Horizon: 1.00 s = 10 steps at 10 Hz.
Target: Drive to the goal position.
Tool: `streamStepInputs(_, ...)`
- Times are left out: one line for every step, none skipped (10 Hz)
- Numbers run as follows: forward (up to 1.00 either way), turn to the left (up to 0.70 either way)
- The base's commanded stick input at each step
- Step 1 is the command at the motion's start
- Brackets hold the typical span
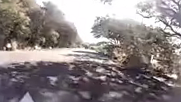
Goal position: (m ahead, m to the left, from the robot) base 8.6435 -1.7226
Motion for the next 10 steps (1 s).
streamStepInputs(0.50,0.00)
streamStepInputs(0.50,0.00)
streamStepInputs(0.50,0.00)
streamStepInputs(0.50,0.00)
streamStepInputs(0.50,0.00)
streamStepInputs(0.50,0.00)
streamStepInputs(0.50,0.00)
streamStepInputs(0.50,0.00)
streamStepInputs(0.50,0.00)
streamStepInputs(0.50,0.00)
